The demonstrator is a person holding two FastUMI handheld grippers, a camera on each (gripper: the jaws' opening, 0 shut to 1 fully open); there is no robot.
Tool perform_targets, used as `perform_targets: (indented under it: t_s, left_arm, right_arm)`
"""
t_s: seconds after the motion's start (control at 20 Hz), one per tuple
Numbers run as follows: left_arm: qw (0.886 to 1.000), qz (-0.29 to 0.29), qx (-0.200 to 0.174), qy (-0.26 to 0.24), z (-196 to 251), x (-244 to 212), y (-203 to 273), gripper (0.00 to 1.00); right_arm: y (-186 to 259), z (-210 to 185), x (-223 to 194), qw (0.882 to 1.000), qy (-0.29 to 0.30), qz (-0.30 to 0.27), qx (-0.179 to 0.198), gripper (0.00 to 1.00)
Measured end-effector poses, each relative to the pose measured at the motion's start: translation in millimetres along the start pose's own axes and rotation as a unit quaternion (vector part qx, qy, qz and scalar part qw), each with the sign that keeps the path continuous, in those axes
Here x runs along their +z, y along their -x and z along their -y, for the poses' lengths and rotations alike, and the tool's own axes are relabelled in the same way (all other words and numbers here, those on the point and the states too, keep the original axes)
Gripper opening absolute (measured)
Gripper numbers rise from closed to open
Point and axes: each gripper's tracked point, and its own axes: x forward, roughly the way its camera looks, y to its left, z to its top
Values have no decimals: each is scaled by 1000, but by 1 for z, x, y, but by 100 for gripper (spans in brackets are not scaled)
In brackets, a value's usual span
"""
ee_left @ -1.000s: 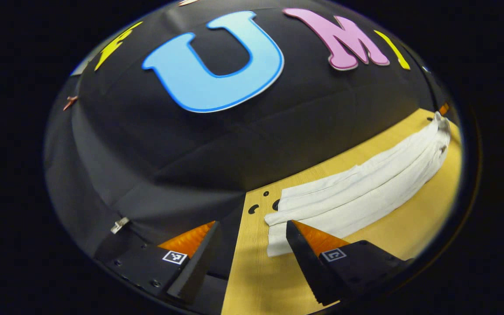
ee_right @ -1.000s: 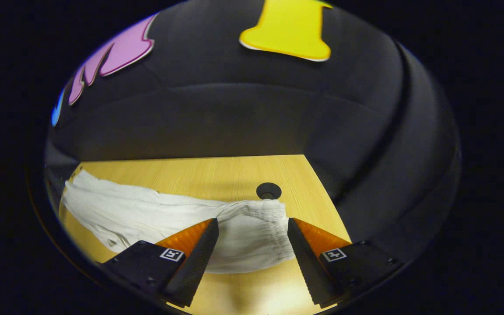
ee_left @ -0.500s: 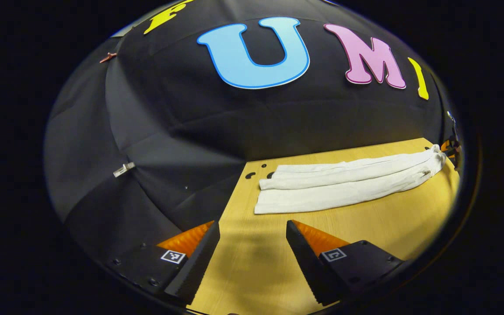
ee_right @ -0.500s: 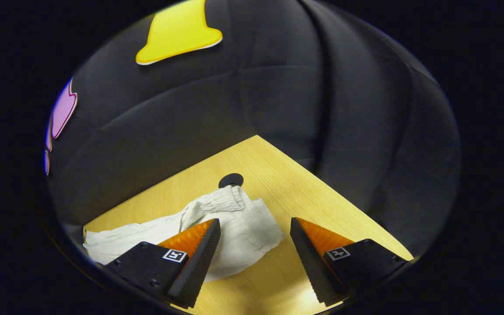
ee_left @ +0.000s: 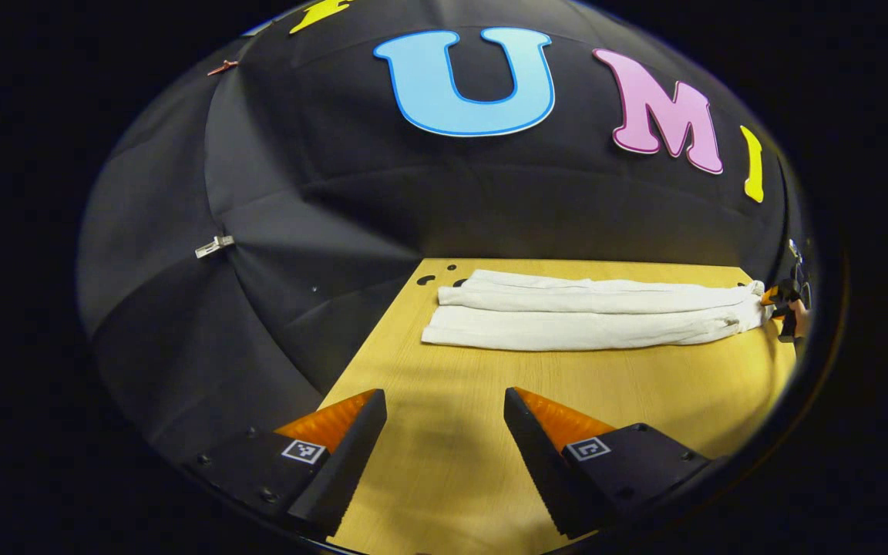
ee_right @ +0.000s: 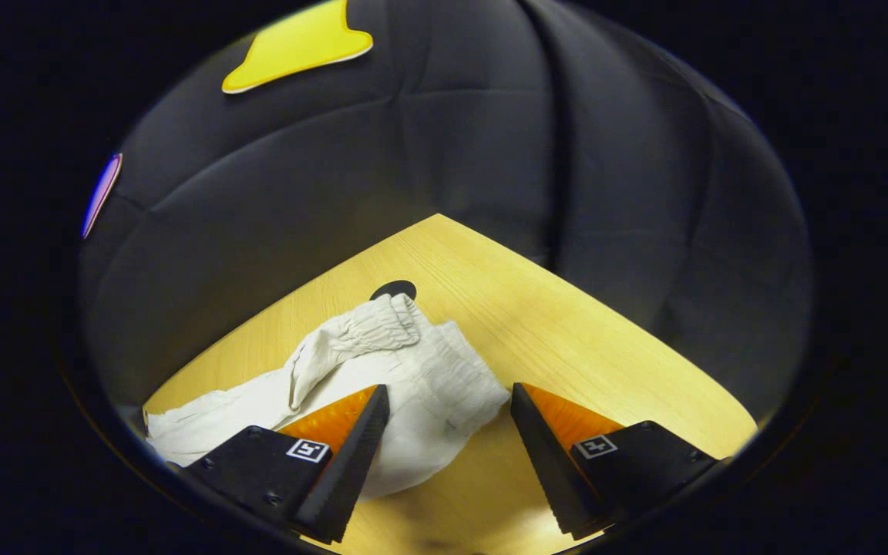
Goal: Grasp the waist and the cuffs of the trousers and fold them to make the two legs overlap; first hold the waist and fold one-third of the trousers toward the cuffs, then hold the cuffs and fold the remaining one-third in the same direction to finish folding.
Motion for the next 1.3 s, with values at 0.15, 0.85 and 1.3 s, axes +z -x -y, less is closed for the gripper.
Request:
perform_targets:
  t_s: [0.15, 0.85, 1.3]
  left_arm:
    - [1000, -4, -5, 6, 6, -4, 1, 98]
    - [998, -18, 7, 62, -6, -20, 12, 98]
    - [998, 5, 13, 58, -30, -11, 29, 98]
  right_arm:
    - [0, 0, -3, 1000, 11, 5, -2, 99]
    - [1, -2, -4, 1000, -6, -20, 11, 11]
    - [71, -81, 70, 987, 113, 69, 91, 11]
